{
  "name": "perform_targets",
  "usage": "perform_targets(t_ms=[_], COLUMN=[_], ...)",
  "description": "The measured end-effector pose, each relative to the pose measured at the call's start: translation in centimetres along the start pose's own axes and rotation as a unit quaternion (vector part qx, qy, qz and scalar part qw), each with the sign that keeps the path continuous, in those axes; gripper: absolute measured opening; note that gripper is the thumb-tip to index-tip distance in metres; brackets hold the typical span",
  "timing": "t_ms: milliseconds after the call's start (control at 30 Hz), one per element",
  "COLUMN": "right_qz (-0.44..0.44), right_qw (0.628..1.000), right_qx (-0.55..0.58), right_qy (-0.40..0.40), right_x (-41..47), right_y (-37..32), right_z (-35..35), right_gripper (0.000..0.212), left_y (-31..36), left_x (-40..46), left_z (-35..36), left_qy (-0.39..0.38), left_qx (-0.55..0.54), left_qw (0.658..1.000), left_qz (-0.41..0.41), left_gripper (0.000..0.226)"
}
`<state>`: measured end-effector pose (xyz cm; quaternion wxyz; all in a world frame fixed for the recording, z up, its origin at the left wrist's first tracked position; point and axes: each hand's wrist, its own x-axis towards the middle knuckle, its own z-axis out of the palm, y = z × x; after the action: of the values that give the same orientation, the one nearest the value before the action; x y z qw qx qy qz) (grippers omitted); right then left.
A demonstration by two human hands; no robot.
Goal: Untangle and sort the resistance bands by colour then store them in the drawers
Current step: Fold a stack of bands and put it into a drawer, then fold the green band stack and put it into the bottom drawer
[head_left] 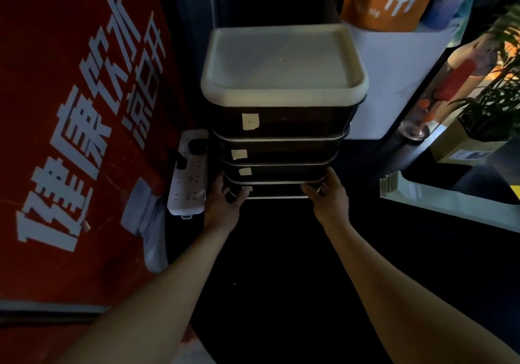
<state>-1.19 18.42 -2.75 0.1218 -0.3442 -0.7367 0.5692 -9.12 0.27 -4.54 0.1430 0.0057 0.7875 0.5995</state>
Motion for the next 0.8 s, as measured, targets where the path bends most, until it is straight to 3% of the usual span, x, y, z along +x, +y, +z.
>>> perform_targets(t_ms=[267,800], right_qz=[0.036,0.06], right_qw=[0.998,0.994], right_qx=[0.03,0.054], right_qy=[0.051,0.073], right_x=[-2.4,-8.7], right_y=[0.2,2.7], right_z=[-0.3,-1.2], right_gripper=[0.047,0.045], left_y=[-0.1,-1.9], left_x=[-1.9,-8.4], left_z=[0.5,-0.3], left_qy=[0.085,0.127], left_qx=[-0.067,0.008], left_qw=[0.993,0.991], left_qz=[-0.051,-0.036], left_gripper=[0.065,0.055])
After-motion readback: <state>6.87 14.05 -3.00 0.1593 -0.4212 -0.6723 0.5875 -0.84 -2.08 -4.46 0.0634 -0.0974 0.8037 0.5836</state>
